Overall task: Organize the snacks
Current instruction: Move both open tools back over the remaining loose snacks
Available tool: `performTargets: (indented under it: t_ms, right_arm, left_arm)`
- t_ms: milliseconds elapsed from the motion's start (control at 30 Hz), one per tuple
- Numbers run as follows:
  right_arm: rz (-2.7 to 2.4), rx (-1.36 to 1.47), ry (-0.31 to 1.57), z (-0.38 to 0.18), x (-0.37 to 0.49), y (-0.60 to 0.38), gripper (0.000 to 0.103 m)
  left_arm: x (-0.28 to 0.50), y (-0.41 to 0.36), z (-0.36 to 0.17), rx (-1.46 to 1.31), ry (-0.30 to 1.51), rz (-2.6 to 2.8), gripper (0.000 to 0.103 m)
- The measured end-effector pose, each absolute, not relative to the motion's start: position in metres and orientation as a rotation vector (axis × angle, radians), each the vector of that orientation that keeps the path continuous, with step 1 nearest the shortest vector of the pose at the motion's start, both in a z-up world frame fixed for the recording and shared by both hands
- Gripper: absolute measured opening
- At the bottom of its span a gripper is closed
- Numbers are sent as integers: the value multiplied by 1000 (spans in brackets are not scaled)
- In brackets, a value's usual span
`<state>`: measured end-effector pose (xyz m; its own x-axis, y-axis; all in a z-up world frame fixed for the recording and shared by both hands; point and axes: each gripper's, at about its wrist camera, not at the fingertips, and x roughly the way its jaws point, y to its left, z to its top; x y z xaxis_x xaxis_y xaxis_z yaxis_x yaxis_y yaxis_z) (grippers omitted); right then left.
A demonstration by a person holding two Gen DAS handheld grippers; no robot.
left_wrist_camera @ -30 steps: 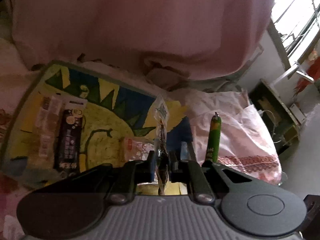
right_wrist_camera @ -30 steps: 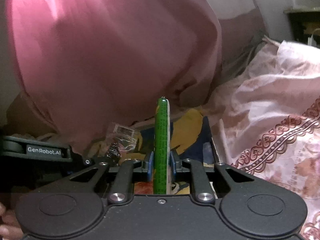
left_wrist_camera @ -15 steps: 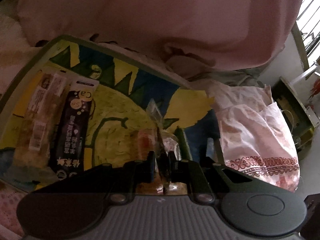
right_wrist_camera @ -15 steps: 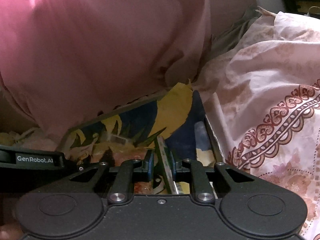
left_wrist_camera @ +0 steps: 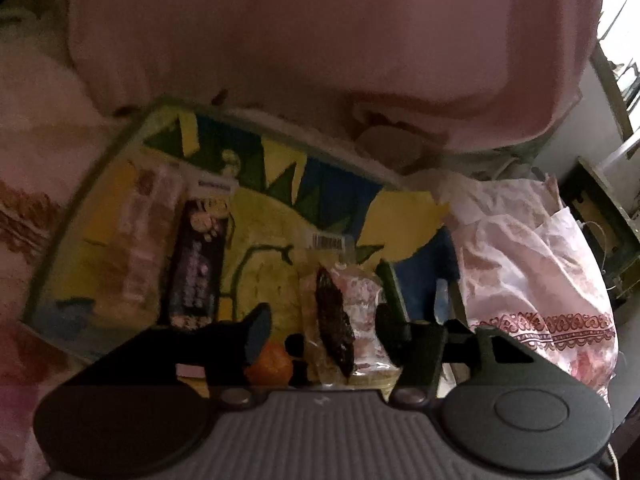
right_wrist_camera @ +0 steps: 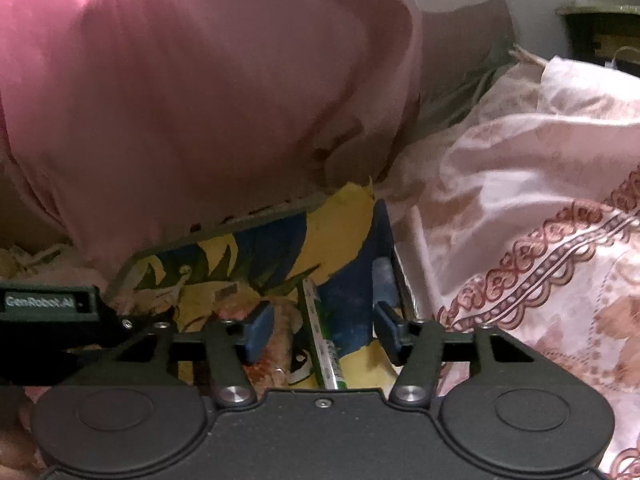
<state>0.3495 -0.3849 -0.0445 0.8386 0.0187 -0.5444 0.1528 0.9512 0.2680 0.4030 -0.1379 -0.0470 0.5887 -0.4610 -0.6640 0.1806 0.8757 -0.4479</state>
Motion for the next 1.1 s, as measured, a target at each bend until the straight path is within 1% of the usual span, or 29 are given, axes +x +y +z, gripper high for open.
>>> performTargets:
  t_ms: [33,100,167,200,333,400,500,700,1100]
  right_arm:
    - [-72,306,567,-40,346,-385,62]
    - [-72,305,552,-30,339,-385,70]
    - [-68,314,532,-19,331,-387,75]
    - [-65,317,522,-13,326,-387,78]
    - [-48,302,486,13,306,-385,86]
    - [-36,291,464,25,294,-383,92]
    - [-33,301,430,41,273,-380,97]
    - [-27,279,391,66,228,-369,102]
    - [2,232,378,80,159,-344,102]
  left_arm:
    - [399,-136,-41,-341,849,-381,72]
    - [390,-132,-28,-311,812,-374,78]
    - [380,-127,-15,-287,780,-367,87]
    - [375,-125,-9,-273,762,-362,88]
    - [349,-116,14,-215,698,-346,100]
    - [334,-112,24,-184,659,-340,101]
    - [310,-107,35,-152,614,-341,102]
    - [267,-89,48,-145,565,-300,102]
    - [190,-48,45,-118,515,-234,103]
